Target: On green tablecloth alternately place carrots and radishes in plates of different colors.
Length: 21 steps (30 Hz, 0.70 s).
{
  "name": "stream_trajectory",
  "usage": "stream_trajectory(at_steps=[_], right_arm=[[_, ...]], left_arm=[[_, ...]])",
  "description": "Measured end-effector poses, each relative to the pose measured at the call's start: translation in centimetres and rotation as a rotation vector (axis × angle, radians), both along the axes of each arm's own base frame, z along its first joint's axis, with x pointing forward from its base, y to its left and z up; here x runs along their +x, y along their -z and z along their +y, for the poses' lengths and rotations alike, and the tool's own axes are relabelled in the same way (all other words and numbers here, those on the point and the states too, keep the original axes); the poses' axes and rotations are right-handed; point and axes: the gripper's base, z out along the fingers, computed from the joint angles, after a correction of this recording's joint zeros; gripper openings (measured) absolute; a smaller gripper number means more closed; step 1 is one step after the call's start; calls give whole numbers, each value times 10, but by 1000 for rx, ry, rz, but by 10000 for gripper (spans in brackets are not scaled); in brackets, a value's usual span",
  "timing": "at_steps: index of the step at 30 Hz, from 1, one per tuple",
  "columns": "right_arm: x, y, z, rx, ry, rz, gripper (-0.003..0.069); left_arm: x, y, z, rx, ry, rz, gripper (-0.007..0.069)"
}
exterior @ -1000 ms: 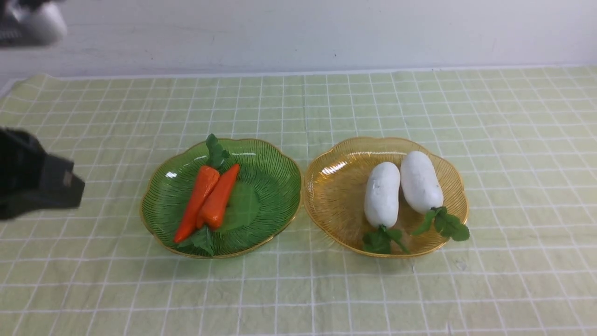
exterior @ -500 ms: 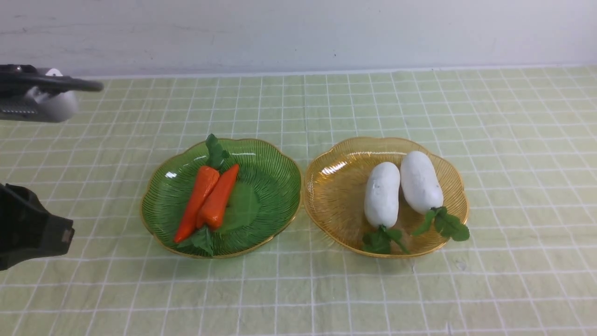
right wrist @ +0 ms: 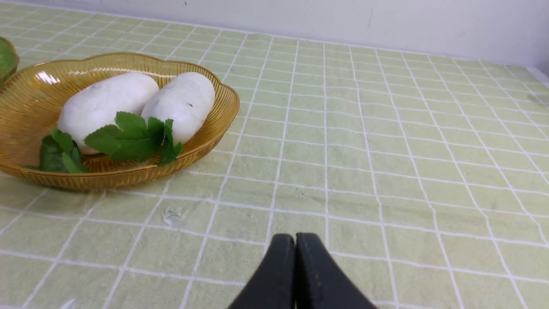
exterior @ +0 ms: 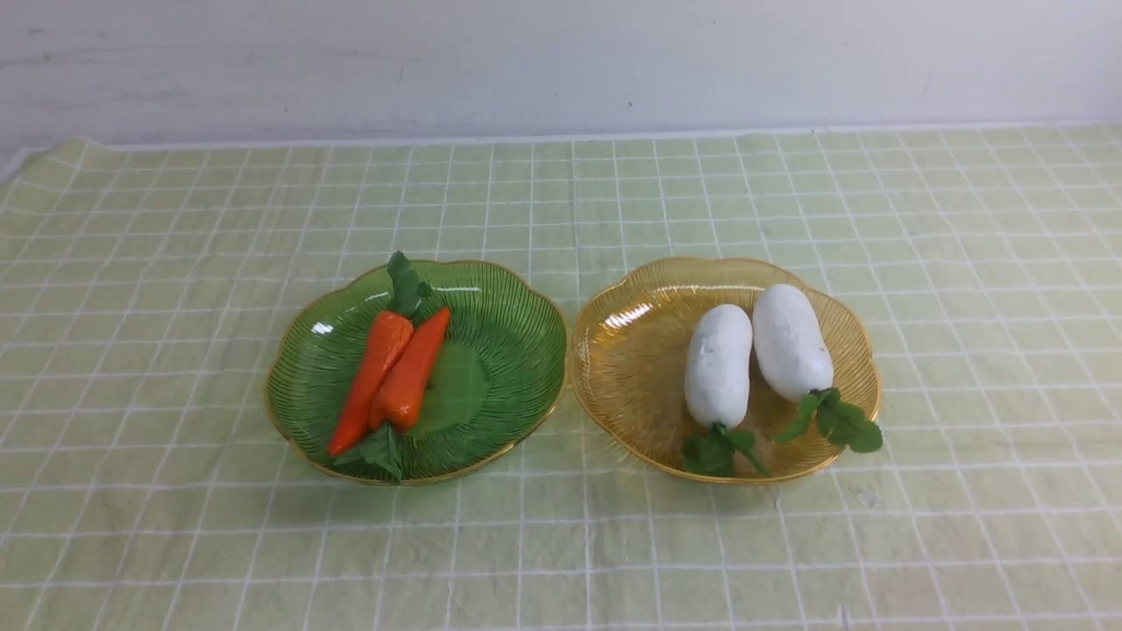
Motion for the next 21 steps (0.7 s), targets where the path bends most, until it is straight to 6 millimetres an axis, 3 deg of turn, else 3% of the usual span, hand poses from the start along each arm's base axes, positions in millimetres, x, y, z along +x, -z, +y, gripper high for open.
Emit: stream_trajectory(at_steps=[5, 10, 15, 21], right_arm=[[0, 0, 0, 0, 0, 0, -15], [0, 0, 0, 0, 0, 0, -15], [0, 0, 0, 0, 0, 0, -15], [0, 0, 0, 0, 0, 0, -15]], left_arm=[[-11, 38, 4, -103, -56, -314, -6], [-4, 55, 6, -166, -92, -593, -6], [7, 76, 7, -180, -111, -663, -6], [14, 101, 6, -161, -113, -592, -6]])
